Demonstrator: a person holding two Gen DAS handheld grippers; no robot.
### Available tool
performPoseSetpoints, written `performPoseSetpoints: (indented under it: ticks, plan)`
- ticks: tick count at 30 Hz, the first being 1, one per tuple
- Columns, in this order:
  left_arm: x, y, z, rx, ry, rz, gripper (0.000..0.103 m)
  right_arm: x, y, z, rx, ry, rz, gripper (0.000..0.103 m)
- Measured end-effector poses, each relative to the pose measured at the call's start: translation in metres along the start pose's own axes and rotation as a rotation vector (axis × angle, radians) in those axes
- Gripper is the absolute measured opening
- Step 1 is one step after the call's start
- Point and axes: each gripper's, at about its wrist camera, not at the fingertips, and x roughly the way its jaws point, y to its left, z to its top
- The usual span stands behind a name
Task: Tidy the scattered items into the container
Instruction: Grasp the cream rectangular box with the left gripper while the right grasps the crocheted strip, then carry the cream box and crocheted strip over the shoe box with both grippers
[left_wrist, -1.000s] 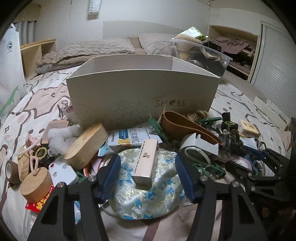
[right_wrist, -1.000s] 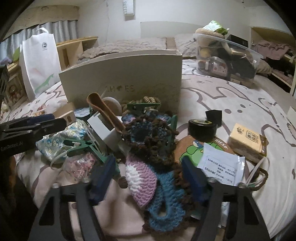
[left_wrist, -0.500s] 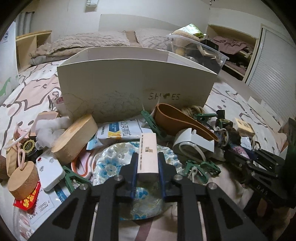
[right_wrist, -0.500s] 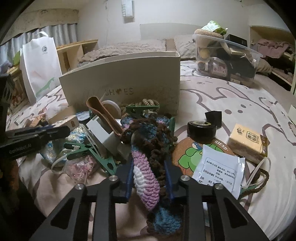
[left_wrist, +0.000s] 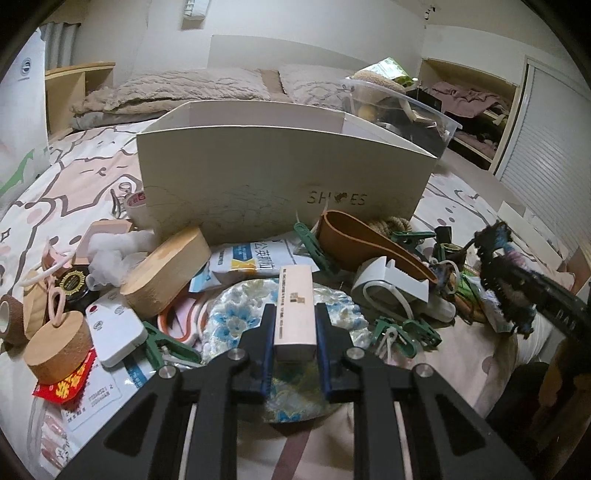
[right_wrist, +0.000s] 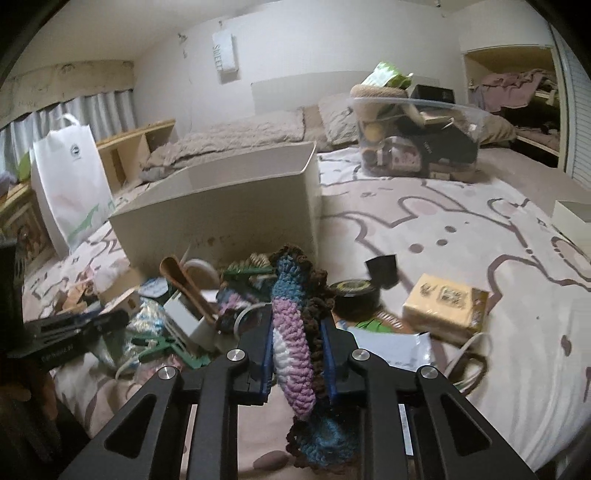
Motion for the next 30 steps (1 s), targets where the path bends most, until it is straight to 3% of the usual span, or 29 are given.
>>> performPoseSetpoints:
  ticks: [8,30]
  plan:
    - [-0.010,-0.001,-0.001,-0.002,-0.022,0.009,0.019,-0.014,-0.012,0.008,0.067,-0.047,0.015,0.022]
    - [-0.050,-0.012,0.036,0.029,-0.145,0.013,0.019,-0.065,-0.008,0.062,0.001,-0.247,0.013,0.022]
